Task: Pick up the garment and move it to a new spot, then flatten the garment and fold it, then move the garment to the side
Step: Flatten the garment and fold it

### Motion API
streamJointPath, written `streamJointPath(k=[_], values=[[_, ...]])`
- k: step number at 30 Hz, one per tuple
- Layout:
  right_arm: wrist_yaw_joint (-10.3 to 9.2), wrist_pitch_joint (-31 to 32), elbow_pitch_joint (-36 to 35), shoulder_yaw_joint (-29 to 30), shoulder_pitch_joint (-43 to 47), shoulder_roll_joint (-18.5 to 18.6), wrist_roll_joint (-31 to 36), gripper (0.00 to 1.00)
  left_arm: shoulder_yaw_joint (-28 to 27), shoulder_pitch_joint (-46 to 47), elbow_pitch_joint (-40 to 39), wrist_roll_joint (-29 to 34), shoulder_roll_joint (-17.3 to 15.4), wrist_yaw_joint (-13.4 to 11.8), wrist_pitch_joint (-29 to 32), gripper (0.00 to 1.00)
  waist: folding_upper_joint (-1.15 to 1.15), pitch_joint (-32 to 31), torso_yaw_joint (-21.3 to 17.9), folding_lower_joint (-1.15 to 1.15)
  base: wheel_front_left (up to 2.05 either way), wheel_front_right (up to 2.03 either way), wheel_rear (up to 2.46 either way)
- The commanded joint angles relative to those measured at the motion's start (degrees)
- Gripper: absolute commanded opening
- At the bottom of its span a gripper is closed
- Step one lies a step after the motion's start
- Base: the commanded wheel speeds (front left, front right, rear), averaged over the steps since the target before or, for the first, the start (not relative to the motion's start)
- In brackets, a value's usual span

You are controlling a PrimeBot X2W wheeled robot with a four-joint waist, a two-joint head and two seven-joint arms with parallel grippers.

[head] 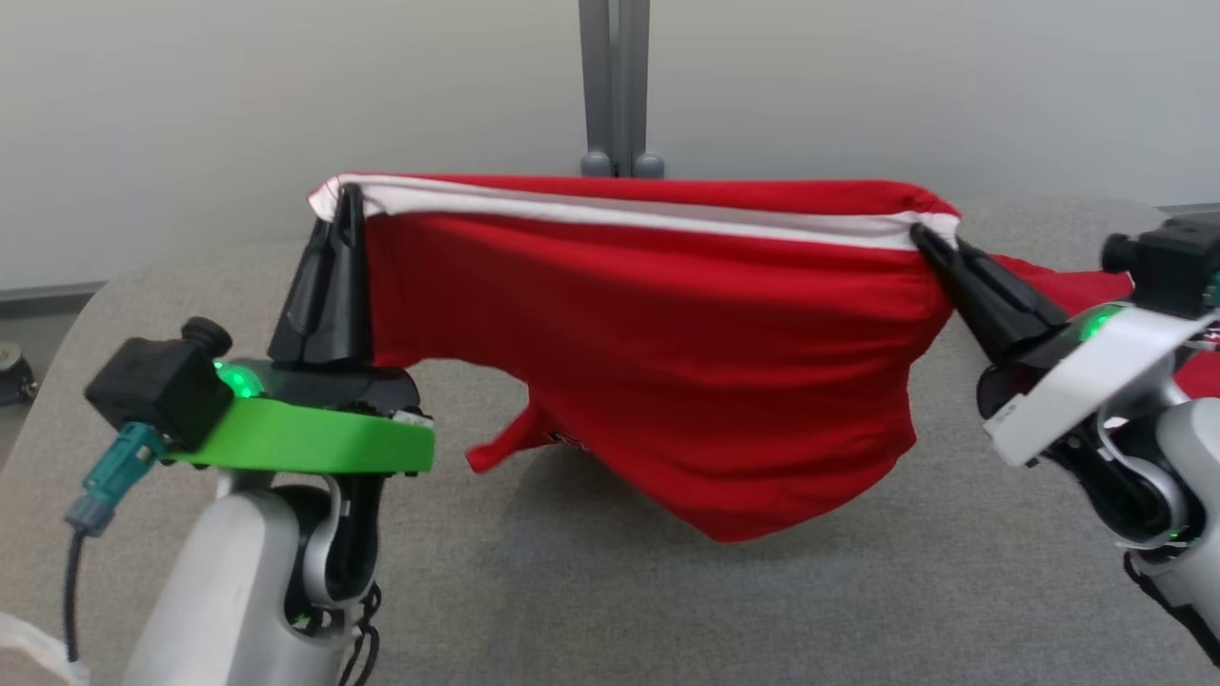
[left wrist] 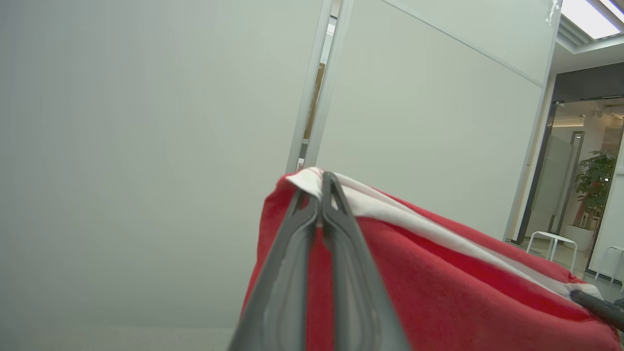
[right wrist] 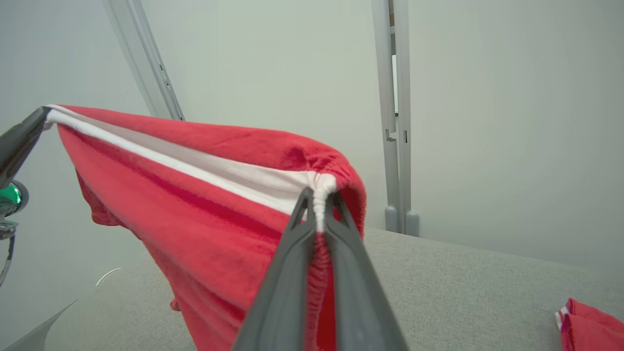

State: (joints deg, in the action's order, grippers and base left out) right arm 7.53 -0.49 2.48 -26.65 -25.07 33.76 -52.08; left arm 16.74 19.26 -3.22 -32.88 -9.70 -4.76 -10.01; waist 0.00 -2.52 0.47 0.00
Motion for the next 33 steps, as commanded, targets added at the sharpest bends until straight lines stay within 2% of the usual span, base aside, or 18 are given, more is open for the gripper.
streamJointPath(k=[1, 5, 8, 10, 13, 17, 20, 24, 27, 29, 33], values=[[-0.09, 0.8, -3.4, 3.0, 2.3, 0.4, 1.2, 0.00, -0.5, 1.4, -3.0, 0.7, -1.2, -0.6, 0.9, 0.00, 0.00, -2.5, -2.6, 0.00, 0.00, 0.00, 0.00], [-0.09, 5.2, -14.7, 13.5, 8.1, -1.4, 5.6, 0.00, -0.4, 3.5, -12.1, 1.6, -3.3, -1.6, 5.3, 0.00, 0.00, -2.5, -3.3, 0.00, 0.00, 0.00, 0.00], [-0.09, 10.1, -21.4, 19.7, 11.4, -5.2, 8.4, 0.00, -0.7, 5.4, -16.1, 0.9, -4.6, -2.0, 9.2, 0.00, 0.00, -1.8, -3.8, 0.00, 0.00, 0.00, 0.00], [-0.09, 13.2, -23.3, 21.9, 12.1, -8.0, 10.7, 0.00, -0.9, 6.7, -15.8, 0.9, -5.5, -2.2, 11.3, 0.00, 0.00, -1.0, -3.9, 0.00, 0.00, 0.00, 0.00], [-0.09, 16.2, -22.3, 21.5, 10.7, -12.5, 12.1, 0.00, -1.1, 8.4, -11.9, -0.8, -5.8, -1.8, 13.7, 0.00, 0.00, 0.7, -4.1, 0.00, 0.00, 0.00, 0.00], [-0.09, 16.3, -13.7, 18.1, 4.4, -16.7, 15.1, 0.00, -1.3, 12.8, -1.1, 0.2, -7.5, -0.5, 14.5, 0.00, 0.00, 4.0, -4.5, 0.00, 0.00, 0.00, 0.00], [-0.09, 13.3, -4.1, 14.5, -4.2, -19.4, 17.4, 0.00, -1.1, 19.2, 8.6, 1.6, -8.1, 0.9, 13.4, 0.00, 0.00, 7.6, -4.7, 0.00, 0.00, 0.00, 0.00], [-0.09, 2.4, 9.9, 13.5, -17.6, -23.5, 21.9, 0.00, -1.0, 30.4, 19.8, 4.3, -8.3, 2.9, 9.5, 0.00, 0.00, 11.3, -5.3, 0.00, 0.00, 0.00, 0.00], [-0.10, -5.5, 20.8, 12.5, -26.0, -26.0, 24.5, 0.00, -0.9, 38.3, 27.3, 5.7, -7.0, 4.0, 5.1, 0.00, 0.00, 13.4, -4.6, 0.00, 0.00, 0.00, 0.00], [-0.10, -9.5, 26.9, 11.2, -30.1, -26.8, 25.7, 0.00, -1.0, 41.7, 31.6, 5.9, -6.0, 4.5, 2.3, 0.00, 0.00, 14.9, -4.0, 0.00, 0.00, 0.00, 0.00], [-0.10, -13.2, 36.9, 8.3, -33.5, -27.5, 26.6, 0.00, -0.4, 43.3, 39.3, 4.9, -3.4, 6.3, -1.1, 0.00, 0.00, 18.3, -2.5, 0.00, 0.00, 0.00, 0.00]])
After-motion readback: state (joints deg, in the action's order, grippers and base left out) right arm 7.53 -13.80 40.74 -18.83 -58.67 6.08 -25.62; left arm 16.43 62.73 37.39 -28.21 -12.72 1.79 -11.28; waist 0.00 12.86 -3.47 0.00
